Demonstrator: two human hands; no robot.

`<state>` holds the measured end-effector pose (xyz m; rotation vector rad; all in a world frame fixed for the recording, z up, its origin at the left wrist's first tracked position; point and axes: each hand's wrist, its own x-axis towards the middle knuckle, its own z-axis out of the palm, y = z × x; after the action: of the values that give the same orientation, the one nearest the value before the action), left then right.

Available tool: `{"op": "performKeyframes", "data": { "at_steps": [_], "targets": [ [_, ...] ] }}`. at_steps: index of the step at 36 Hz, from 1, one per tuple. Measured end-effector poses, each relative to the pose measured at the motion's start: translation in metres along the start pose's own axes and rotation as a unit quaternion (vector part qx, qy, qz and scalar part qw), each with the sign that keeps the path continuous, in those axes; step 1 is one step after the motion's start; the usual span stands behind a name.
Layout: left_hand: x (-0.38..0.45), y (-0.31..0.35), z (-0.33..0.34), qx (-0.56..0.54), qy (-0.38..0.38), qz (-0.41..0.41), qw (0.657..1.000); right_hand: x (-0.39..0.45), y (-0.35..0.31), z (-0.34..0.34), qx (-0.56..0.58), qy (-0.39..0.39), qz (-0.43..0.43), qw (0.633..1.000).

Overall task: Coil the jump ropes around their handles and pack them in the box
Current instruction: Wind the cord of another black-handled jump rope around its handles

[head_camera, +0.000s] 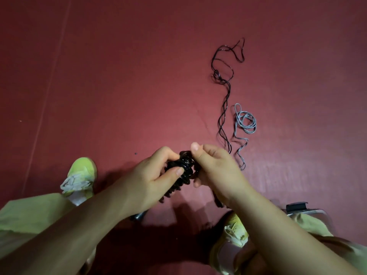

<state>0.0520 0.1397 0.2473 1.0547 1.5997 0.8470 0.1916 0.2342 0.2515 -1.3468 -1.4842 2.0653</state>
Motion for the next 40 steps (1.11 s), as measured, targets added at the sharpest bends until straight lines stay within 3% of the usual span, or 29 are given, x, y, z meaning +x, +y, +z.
{"op": "performKeyframes", "data": {
  "at_steps": [3,10,16,21,28,31,35,40],
  "targets": [
    [0.005,0.018,0.004,-0.057,0.040,-0.026,0.997,-0.009,-0.025,-0.009,0.039,0.002,-0.018,0.999],
    [-0.014,0.072,0.026,-0.177,0.096,0.018,0.979,-0.059,-0.057,-0.016,-0.048,0.065,-0.090,0.993],
    [-0.014,0.108,0.064,-0.186,0.099,0.018,0.977,-0.105,-0.052,-0.045,-0.041,0.108,-0.028,0.993],
    [0.001,0.142,0.126,-0.113,0.085,0.022,0.990,-0.134,-0.035,-0.098,0.104,0.145,0.036,0.983],
    [0.034,0.147,0.250,0.090,-0.036,-0.001,0.995,-0.162,0.024,-0.184,0.319,0.201,0.006,0.926],
    [0.051,0.132,0.305,0.193,-0.083,-0.011,0.978,-0.164,0.063,-0.222,0.300,0.267,0.015,0.916],
    [0.067,0.102,0.377,0.233,-0.162,-0.036,0.958,-0.169,0.132,-0.275,0.272,0.368,0.037,0.889],
    [0.071,0.060,0.436,0.352,-0.280,-0.065,0.891,-0.181,0.228,-0.319,0.294,0.420,0.113,0.851]
  ]
}}
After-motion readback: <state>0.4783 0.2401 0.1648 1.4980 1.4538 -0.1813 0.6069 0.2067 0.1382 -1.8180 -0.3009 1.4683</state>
